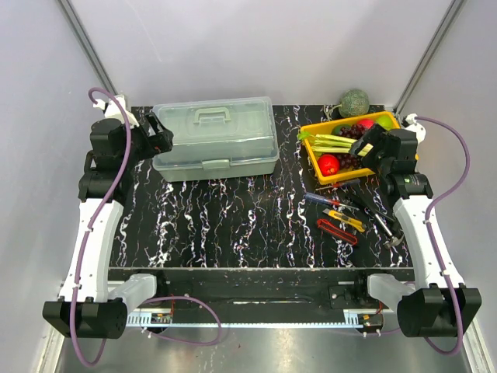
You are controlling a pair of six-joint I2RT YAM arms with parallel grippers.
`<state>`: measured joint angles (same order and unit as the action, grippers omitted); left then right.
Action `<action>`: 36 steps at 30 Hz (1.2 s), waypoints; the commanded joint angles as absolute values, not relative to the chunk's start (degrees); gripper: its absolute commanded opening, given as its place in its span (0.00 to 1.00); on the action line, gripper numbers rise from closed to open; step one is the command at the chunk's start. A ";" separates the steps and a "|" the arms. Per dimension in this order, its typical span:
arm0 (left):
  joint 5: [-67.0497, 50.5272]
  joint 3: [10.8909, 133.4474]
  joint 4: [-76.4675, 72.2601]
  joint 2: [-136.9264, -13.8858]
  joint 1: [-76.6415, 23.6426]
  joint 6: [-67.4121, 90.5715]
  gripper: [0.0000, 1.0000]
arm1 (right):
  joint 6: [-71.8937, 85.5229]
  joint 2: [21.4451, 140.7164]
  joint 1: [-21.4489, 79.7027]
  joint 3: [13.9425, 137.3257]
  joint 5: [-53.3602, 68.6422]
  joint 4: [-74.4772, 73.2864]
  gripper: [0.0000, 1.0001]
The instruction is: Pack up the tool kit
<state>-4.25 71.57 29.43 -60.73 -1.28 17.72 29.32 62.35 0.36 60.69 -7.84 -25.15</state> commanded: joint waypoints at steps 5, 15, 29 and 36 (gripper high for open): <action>-2.65 71.46 24.17 -59.33 -1.23 18.54 0.99 | 25.32 62.75 0.44 62.22 -1.15 -25.05 0.99; 3.44 72.24 23.20 -62.39 -1.05 18.46 0.99 | 23.99 64.85 0.35 62.48 12.73 -18.11 0.99; -1.85 80.78 23.65 -78.31 2.54 25.75 0.99 | 29.45 83.30 11.41 72.76 21.98 -3.78 0.99; -8.52 80.33 18.03 -83.75 7.46 31.02 0.99 | 28.30 97.36 15.99 84.18 19.16 -0.53 0.98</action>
<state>-3.55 78.37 25.08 -80.73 5.02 27.07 29.36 91.79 14.81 77.45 20.60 -5.54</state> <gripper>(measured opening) 0.988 0.992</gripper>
